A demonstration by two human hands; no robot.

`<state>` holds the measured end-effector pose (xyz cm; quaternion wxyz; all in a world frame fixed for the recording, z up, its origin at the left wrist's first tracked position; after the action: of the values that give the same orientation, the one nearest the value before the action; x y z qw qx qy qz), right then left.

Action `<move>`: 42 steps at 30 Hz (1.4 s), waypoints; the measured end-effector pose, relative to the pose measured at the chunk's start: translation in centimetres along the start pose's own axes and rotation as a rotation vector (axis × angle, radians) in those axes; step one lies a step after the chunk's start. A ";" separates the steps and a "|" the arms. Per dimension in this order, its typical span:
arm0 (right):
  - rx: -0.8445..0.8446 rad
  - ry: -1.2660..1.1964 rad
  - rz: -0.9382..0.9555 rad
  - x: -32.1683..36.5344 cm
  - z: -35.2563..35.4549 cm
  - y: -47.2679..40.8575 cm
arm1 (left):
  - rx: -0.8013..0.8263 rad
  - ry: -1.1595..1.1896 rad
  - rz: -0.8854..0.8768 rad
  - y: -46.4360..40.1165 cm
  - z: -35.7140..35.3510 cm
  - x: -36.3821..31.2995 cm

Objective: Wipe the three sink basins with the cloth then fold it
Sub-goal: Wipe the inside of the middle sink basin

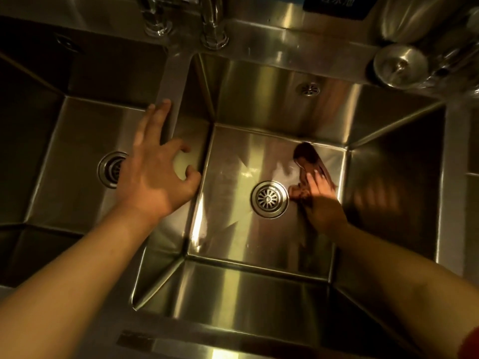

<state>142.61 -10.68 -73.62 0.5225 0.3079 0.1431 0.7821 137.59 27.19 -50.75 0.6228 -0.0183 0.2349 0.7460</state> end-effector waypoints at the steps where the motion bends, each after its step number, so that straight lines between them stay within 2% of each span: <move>1: 0.018 0.006 -0.028 -0.7 -0.7 1.5 | 0.002 -0.002 0.002 0.0 0.0 0.0; 5: 0.290 0.131 -0.078 -0.2 -5.6 5.6 | 0.019 -0.004 0.012 0.0 0.1 0.1; 9: 0.470 0.260 0.180 4.8 -10.6 8.0 | 0.022 0.030 0.005 0.1 0.1 0.1; 12: 0.487 0.259 0.371 8.4 -12.2 7.8 | 0.012 0.031 0.008 0.2 0.0 0.2; 16: 0.503 0.311 0.513 13.2 -12.2 5.2 | 0.012 0.010 0.015 0.2 0.1 0.0; 20: 0.383 0.288 0.605 19.1 -11.7 1.5 | -0.003 0.023 -0.024 0.1 0.1 0.2; 24: 0.336 0.199 0.520 22.1 -10.9 -2.7 | -0.018 0.027 -0.055 0.2 -0.3 0.4; 27: 0.301 0.175 0.435 21.3 -9.7 -4.8 | -0.025 0.025 -0.066 0.1 -0.4 0.4; 33: 0.023 0.128 0.180 12.1 -1.8 -6.8 | -0.041 0.020 -0.073 0.2 -0.5 0.6; 35: 0.032 0.143 0.102 8.0 0.1 -5.7 | -0.046 0.014 -0.075 0.1 -0.4 0.6; 38: -0.016 -0.004 -0.026 3.6 1.6 -2.6 | -0.054 0.026 -0.089 0.1 -0.3 0.5; 41: -0.075 -0.079 -0.077 1.5 0.3 2.2 | -0.056 0.045 -0.070 0.1 -0.3 0.6; 42: -0.029 -0.050 -0.070 1.1 -1.2 3.9 | -0.055 0.047 -0.062 0.1 -0.3 0.5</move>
<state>138.73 -11.15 -71.99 0.5576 0.3146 0.1292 0.7573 137.30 27.57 -51.15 0.6393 -0.0601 0.2282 0.7319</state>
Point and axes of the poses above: each hand's wrist, its own y-axis away from the middle knuckle, its own z-axis out of the back of the hand, x = y × z, the point moved 5 cm from there along -y, towards the middle knuckle, and after that the axes turned 15 degrees about x, right-handed, at the moved point
